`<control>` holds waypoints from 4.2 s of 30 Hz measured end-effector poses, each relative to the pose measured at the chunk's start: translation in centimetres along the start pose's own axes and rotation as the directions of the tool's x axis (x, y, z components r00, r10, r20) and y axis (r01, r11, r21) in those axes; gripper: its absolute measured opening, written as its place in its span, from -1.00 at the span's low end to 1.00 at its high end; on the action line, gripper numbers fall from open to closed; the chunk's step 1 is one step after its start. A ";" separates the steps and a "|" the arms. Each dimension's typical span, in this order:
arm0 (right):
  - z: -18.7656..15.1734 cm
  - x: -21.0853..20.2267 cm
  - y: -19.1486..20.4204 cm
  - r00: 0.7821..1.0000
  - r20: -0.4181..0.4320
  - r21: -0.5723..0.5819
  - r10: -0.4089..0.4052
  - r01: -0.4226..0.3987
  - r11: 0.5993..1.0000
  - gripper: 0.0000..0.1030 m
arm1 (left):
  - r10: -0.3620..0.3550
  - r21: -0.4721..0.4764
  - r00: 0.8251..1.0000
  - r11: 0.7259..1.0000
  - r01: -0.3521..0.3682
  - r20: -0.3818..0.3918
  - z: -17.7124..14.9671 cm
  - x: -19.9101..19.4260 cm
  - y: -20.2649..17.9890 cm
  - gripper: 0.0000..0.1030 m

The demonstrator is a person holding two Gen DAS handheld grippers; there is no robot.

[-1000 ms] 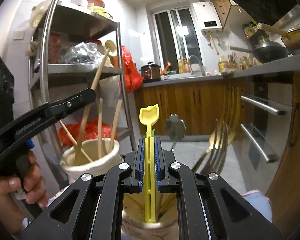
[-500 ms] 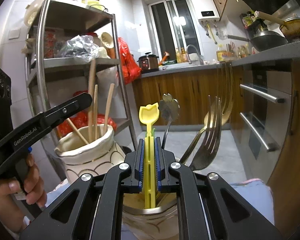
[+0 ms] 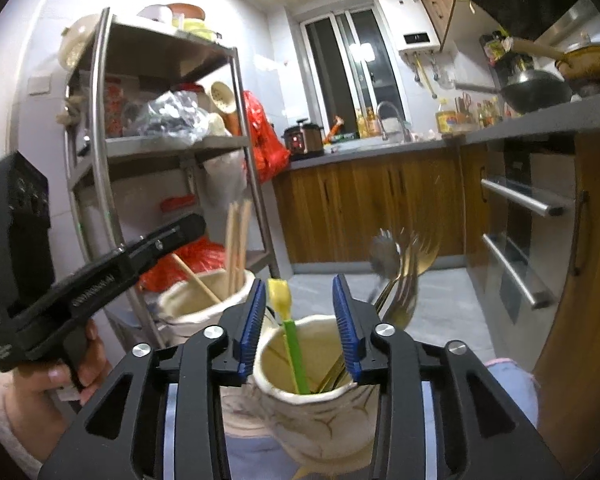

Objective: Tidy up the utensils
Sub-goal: 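Drop the yellow spoon into the short cup while the left tool drops the chopstick into the tall cup, then grasp the second yellow spoon with the right tool while the left tool moves down, then grasp the last chopstick with the left tool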

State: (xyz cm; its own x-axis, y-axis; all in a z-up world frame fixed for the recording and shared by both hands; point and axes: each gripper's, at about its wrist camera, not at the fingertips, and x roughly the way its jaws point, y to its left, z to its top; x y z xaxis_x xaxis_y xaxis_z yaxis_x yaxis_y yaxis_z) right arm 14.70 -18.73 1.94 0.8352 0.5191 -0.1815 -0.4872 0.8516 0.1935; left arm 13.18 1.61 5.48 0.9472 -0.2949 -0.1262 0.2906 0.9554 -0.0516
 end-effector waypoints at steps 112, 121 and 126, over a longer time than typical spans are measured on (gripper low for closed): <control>-10.1 -10.8 -2.9 0.921 -0.375 0.003 -0.105 0.115 0.993 -0.79 | 0.083 0.159 0.705 0.986 0.042 -0.704 -14.0 -1.6 -13.6 -0.86; -9.4 -11.3 -2.3 0.945 -0.313 0.003 -0.100 0.106 0.994 -0.79 | 0.040 0.128 0.781 0.990 0.052 -0.624 -11.9 -5.9 -10.0 -0.89; -8.7 -11.6 -1.2 0.960 -0.266 -0.003 -0.088 0.090 0.996 -0.79 | 0.003 0.118 0.857 0.991 0.067 -0.515 -9.6 -8.8 -7.9 -0.89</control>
State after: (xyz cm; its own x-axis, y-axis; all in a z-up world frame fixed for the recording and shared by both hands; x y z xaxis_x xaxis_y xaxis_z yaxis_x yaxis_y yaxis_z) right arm 3.42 -25.12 -4.55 0.7766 0.4431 -0.4478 -0.4108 0.8951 0.1733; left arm 1.28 -3.49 -2.49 0.7429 -0.2558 -0.6186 0.3676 0.9282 0.0577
